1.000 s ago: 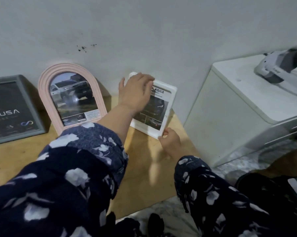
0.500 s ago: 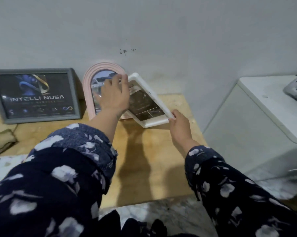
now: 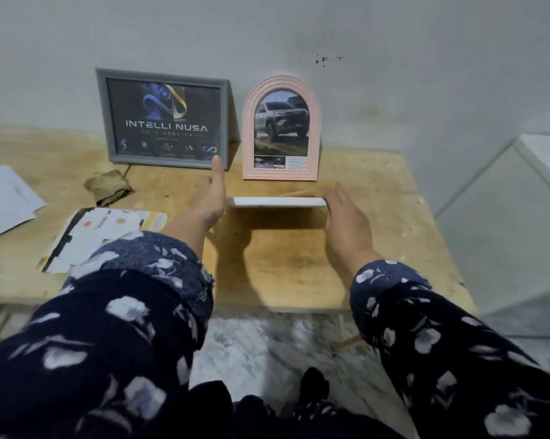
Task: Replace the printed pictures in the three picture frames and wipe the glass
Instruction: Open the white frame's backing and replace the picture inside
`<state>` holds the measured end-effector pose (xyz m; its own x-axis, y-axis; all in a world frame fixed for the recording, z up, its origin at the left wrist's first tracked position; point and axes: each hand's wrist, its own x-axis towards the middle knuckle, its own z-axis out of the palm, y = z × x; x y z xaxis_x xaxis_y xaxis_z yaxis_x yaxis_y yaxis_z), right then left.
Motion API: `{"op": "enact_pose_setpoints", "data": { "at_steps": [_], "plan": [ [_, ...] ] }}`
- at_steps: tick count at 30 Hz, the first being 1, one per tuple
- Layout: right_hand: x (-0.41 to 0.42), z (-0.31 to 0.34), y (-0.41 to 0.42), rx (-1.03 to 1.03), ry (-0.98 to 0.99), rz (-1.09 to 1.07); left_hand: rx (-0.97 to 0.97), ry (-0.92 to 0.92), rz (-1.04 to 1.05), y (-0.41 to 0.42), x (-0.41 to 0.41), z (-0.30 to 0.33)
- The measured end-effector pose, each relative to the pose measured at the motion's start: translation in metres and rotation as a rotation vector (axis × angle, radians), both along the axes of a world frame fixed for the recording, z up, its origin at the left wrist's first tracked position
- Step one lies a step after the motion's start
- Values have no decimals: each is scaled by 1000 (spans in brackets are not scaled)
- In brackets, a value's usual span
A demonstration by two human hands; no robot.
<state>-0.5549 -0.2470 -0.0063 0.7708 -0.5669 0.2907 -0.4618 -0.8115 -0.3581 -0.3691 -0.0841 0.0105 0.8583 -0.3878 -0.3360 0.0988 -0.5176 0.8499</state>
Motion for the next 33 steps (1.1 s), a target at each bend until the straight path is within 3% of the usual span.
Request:
{"op": "enact_pose_setpoints", "data": {
  "at_steps": [10, 14, 18, 24, 30, 33],
  "plan": [
    [-40, -52, 47, -79, 176, -26, -6, 49, -67, 33, -22, -46],
    [-39, -67, 50, 22, 258, 17, 27, 12, -101, 40, -24, -66],
    [-40, -74, 50, 125, 274, -13, 109, -228, -198, 47, -35, -83],
    [-9, -60, 44, -10, 282, -68, 406, -593, -405, 61, -41, -101],
    [74, -46, 47, 14, 286, 152, 550, -799, -529, 69, -38, -122],
    [114, -46, 49, 10, 404, 303, 550, -812, -509, 66, -38, -124]
  ]
}}
